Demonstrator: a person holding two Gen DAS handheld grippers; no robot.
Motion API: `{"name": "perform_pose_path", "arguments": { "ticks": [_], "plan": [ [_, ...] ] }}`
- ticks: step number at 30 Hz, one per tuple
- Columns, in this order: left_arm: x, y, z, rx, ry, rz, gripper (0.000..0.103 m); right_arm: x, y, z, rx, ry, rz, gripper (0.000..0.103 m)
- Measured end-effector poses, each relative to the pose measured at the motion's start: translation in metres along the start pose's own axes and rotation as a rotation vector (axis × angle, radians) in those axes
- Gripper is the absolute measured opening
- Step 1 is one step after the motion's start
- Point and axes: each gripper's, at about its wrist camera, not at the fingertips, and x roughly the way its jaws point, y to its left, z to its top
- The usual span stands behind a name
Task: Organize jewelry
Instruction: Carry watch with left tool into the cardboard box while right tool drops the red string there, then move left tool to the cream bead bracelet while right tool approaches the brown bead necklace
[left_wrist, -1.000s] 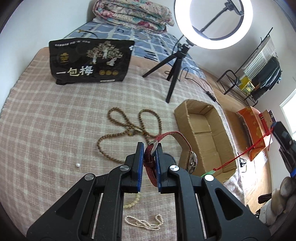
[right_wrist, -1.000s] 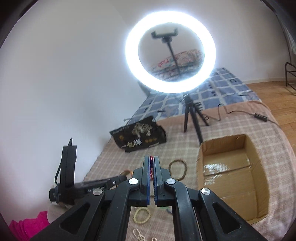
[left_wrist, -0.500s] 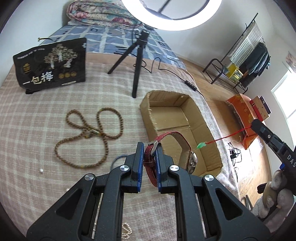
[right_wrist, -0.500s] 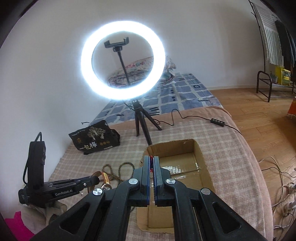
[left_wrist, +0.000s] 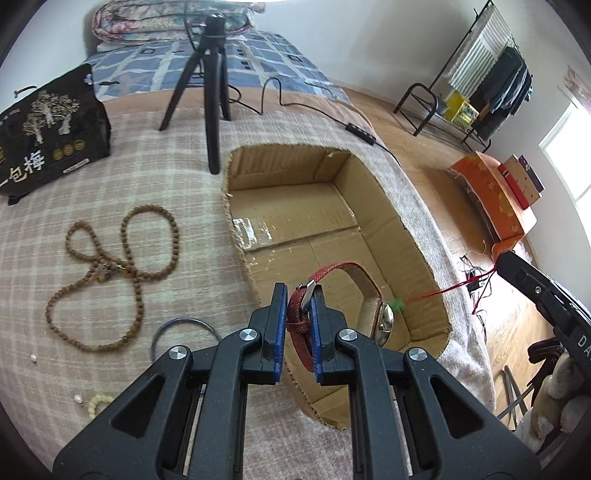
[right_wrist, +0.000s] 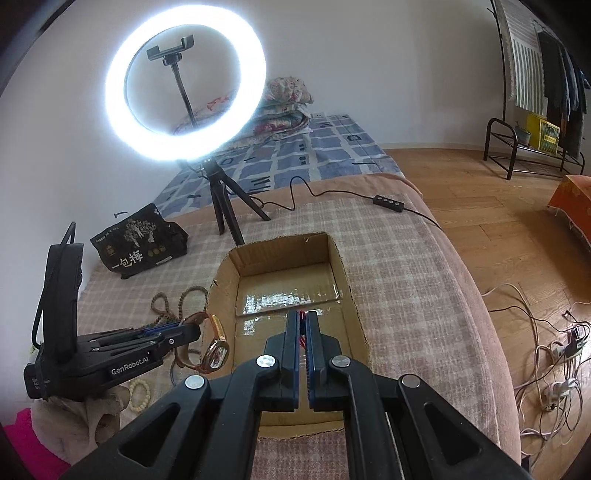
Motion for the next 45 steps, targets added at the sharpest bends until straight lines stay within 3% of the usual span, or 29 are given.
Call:
{"name": "perform_pose_path", "arguments": {
  "ticks": [6, 10, 12, 16, 18, 27, 36, 40, 45],
  "plan": [
    [0.015, -0.010, -0.005, 0.034, 0.036, 0.003, 0.010, 0.008, -0.001, -0.005, -0.011, 0.039, -0.007, 0.000],
    [0.014, -0.011, -0.005, 0.037, 0.035, -0.003, 0.023, 0.010, -0.002, -0.006, -0.009, 0.051, -0.012, 0.005],
    [0.010, -0.011, -0.005, 0.039, 0.025, 0.013, 0.029, 0.009, -0.001, -0.006, -0.010, 0.046, -0.027, 0.036],
    [-0.001, -0.004, -0.004, 0.032, 0.008, 0.022, 0.030, 0.007, 0.000, -0.005, -0.009, 0.040, -0.041, 0.047],
    [-0.008, 0.001, -0.005, 0.033, -0.003, 0.034, 0.030, 0.006, 0.000, -0.005, -0.003, 0.033, -0.044, 0.060],
    [-0.050, 0.035, -0.013, 0.018, -0.052, 0.057, 0.030, -0.002, 0.014, -0.004, -0.030, -0.005, -0.048, 0.073],
    [-0.103, 0.087, -0.031, 0.000, -0.103, 0.116, 0.030, -0.018, 0.043, -0.010, -0.086, -0.130, -0.058, 0.089],
    [-0.126, 0.111, -0.037, -0.022, -0.114, 0.166, 0.030, -0.020, 0.058, -0.010, -0.107, -0.132, -0.036, 0.090],
    [-0.151, 0.153, -0.041, -0.117, -0.128, 0.172, 0.030, -0.019, 0.081, -0.007, -0.135, -0.080, -0.017, 0.101]
  ]
}}
